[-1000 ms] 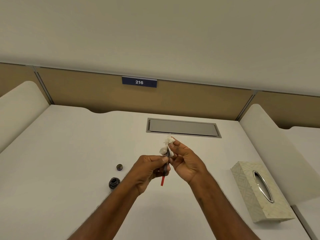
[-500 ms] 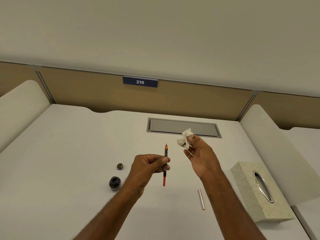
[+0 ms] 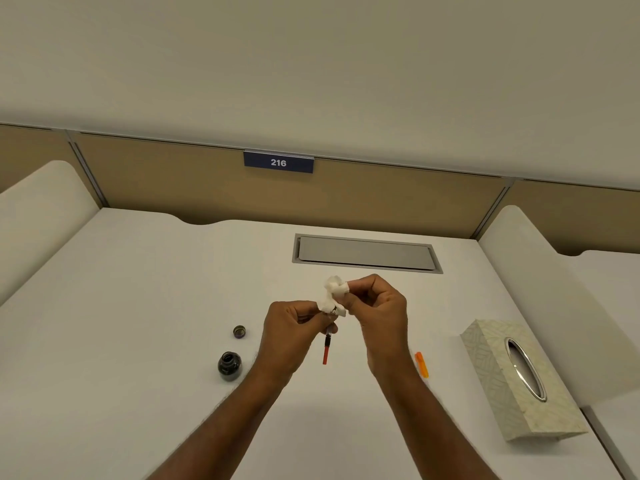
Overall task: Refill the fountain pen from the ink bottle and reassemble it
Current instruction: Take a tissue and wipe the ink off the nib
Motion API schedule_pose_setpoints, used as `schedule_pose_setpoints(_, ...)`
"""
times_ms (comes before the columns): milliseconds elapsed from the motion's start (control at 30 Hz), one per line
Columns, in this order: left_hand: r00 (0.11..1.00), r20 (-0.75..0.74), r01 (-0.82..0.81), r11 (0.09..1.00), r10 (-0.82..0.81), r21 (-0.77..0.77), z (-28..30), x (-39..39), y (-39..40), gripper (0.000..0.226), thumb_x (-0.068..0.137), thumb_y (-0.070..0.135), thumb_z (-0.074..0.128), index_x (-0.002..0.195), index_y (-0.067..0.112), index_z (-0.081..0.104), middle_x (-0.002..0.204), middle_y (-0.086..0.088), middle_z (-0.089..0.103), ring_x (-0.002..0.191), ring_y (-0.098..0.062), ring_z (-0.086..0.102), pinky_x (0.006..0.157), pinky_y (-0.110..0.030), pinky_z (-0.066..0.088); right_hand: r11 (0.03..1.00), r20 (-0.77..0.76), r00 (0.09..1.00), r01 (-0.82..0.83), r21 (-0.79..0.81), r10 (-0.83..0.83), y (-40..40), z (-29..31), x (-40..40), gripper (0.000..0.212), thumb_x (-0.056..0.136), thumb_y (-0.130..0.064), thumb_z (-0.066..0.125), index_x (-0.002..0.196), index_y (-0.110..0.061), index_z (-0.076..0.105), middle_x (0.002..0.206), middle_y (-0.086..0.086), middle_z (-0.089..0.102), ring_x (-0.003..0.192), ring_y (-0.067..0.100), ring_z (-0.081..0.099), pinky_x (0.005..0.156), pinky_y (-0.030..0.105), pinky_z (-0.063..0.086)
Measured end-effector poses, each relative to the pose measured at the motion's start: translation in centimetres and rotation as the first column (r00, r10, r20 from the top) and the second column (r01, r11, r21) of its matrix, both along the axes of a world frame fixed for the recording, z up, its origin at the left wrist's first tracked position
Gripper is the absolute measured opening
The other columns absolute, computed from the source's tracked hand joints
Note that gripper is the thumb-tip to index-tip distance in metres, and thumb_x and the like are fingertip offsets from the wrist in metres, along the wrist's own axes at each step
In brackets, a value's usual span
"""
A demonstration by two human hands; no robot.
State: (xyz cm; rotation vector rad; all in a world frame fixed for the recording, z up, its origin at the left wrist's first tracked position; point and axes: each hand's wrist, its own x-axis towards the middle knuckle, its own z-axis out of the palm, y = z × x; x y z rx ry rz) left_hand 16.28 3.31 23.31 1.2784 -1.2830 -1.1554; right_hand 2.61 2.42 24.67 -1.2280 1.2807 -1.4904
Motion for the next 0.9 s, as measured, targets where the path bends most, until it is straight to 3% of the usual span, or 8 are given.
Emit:
schedule_pose_setpoints(167,1.0,0.013,0.007,0.999,-0.008,0.042,-0.5,-0.3,0.4,0.005,0.086,0.018,0.074,0.083,0.018,0.078,0.068,0.004,0.076,0.069,-0.013,0.075,0.072,-0.016,0.058,0.973,-0.186,0.969,0.13,-0.189,-0.166,-0.5,-0.4,0.8,0.009,0.081,-0.026,0.074,0.082,-0.026,0.065,0.077,-0.012,0.068,0.075,0.006,0.065,0.065,0.013,0.053)
schedule_pose_setpoints(267,0.998,-0.059,-0.013,0.998,0.017,0.069,-0.4,-0.4,0.6,0.006,0.086,0.015,0.075,0.081,0.013,0.078,0.069,-0.005,0.077,0.069,-0.017,0.075,0.075,-0.023,0.06,0.977,0.066,0.981,0.186,-0.106,-0.18,-1.5,-0.4,0.2,0.007,0.085,-0.011,0.074,0.086,-0.011,0.067,0.077,-0.001,0.07,0.071,0.009,0.065,0.066,0.022,0.054)
schedule_pose_setpoints(333,0.996,-0.088,-0.029,0.997,0.036,0.076,-0.4,-0.2,0.5,0.007,0.085,0.015,0.075,0.079,0.013,0.079,0.068,-0.006,0.077,0.069,-0.017,0.075,0.075,-0.026,0.061,0.98,0.251,0.948,0.198,0.021,-0.197,-2.1,-0.5,-0.8,0.008,0.088,-0.011,0.071,0.093,-0.01,0.065,0.081,0.0,0.071,0.075,0.012,0.066,0.069,0.027,0.054)
schedule_pose_setpoints(367,0.995,-0.093,-0.034,0.997,0.041,0.074,-0.4,-0.1,0.5,0.008,0.086,0.016,0.074,0.079,0.014,0.079,0.068,-0.005,0.077,0.068,-0.016,0.074,0.076,-0.026,0.061,0.978,0.255,0.944,0.192,0.083,-0.207,-2.4,-0.8,-1.3,0.01,0.089,-0.015,0.07,0.096,-0.01,0.065,0.083,-0.001,0.072,0.079,0.014,0.067,0.071,0.029,0.055)
schedule_pose_setpoints(533,0.995,-0.083,-0.057,0.998,0.059,0.032,-0.1,0.2,0.2,0.01,0.087,0.019,0.072,0.079,0.023,0.077,0.067,0.002,0.076,0.068,-0.011,0.074,0.078,-0.025,0.061,0.979,0.04,0.995,0.08,0.186,-0.089,-1.9,-2.5,-1.2,0.009,0.088,-0.015,0.071,0.096,-0.02,0.071,0.093,-0.002,0.076,0.086,0.019,0.073,0.073,0.027,0.06)
schedule_pose_setpoints(700,0.995,-0.078,-0.055,0.998,0.055,0.011,0.2,0.1,-0.2,0.015,0.088,0.021,0.07,0.078,0.031,0.074,0.063,0.012,0.075,0.067,-0.005,0.074,0.067,-0.012,0.056,0.987,0.056,0.998,0.019,0.161,-0.028,-1.6,-3.0,-0.7,0.019,0.094,-0.01,0.062,0.094,-0.023,0.075,0.097,-0.002,0.077,0.092,0.02,0.072,0.076,0.025,0.059)
schedule_pose_setpoints(800,0.996,-0.073,-0.047,0.999,0.048,0.015,0.1,0.1,-0.3,0.013,0.088,0.023,0.069,0.08,0.032,0.073,0.063,0.014,0.074,0.068,-0.004,0.073,0.067,-0.011,0.056,0.984,0.084,0.996,-0.017,0.177,0.002,-1.6,-3.0,-0.5,0.033,0.099,-0.009,0.052,0.087,-0.027,0.077,0.093,-0.004,0.077,0.092,0.023,0.07,0.072,0.024,0.059)
schedule_pose_setpoints(900,0.997,-0.066,-0.05,0.999,0.051,0.016,-0.1,0.1,-0.4,0.01,0.089,0.023,0.069,0.083,0.03,0.074,0.064,0.012,0.074,0.069,-0.004,0.073,0.071,-0.015,0.059,0.988,0.065,0.998,-0.02,0.15,0.011,-1.5,-2.7,-0.4,0.033,0.099,-0.012,0.052,0.084,-0.028,0.077,0.088,-0.008,0.076,0.09,0.022,0.069,0.071,0.024,0.058)
